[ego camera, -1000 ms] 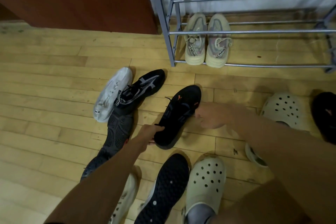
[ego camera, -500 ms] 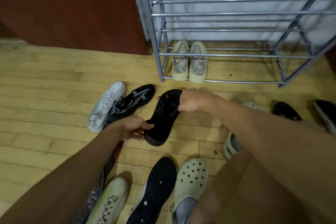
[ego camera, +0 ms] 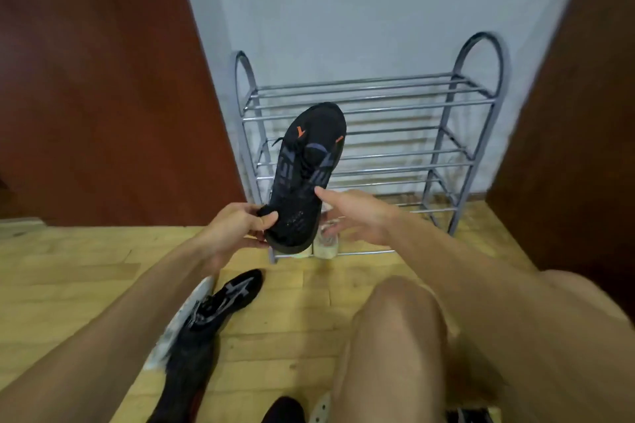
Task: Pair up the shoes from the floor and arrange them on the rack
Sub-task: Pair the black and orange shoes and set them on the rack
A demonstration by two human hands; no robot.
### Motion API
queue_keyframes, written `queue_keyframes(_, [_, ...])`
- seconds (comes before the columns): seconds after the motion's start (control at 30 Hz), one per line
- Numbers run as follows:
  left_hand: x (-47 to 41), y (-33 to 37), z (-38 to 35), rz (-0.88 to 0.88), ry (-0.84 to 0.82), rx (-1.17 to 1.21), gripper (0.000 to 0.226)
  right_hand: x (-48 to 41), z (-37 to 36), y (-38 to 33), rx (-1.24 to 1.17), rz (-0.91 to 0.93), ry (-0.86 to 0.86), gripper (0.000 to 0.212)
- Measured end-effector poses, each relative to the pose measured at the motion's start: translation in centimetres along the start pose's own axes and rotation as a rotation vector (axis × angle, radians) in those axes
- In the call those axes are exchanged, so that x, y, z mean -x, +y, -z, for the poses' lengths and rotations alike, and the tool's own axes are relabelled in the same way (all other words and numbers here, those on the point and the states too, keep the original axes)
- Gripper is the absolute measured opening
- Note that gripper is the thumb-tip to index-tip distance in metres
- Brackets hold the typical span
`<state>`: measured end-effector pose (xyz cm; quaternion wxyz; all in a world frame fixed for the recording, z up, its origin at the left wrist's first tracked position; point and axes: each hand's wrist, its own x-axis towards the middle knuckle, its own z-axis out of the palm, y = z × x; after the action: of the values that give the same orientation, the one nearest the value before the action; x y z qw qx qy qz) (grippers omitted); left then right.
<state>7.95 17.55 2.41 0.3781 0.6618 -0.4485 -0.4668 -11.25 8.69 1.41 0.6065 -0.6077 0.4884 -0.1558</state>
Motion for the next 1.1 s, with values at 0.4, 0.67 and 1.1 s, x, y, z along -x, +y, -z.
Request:
queue_keyframes(0.4, [-4.3,12.4,-20.4,-0.151,-0.209,-0.297,0.016,7.4,17.8,5.6,-0.370,0.111,0.410,0.025])
queue_keyframes(0.67, [-6.6,10.0,-32.3,0.128,-0.411,-0.267,0.032,10.6,24.6,15.1,-0.338,0.017,0.440,0.039])
queue_keyframes(1.1, [-11.8,-5.2,-37.7,0.537,-0.283,-0.194,0.040,6.2,24.6,36.4,-0.382,-0.586,0.512,0.017])
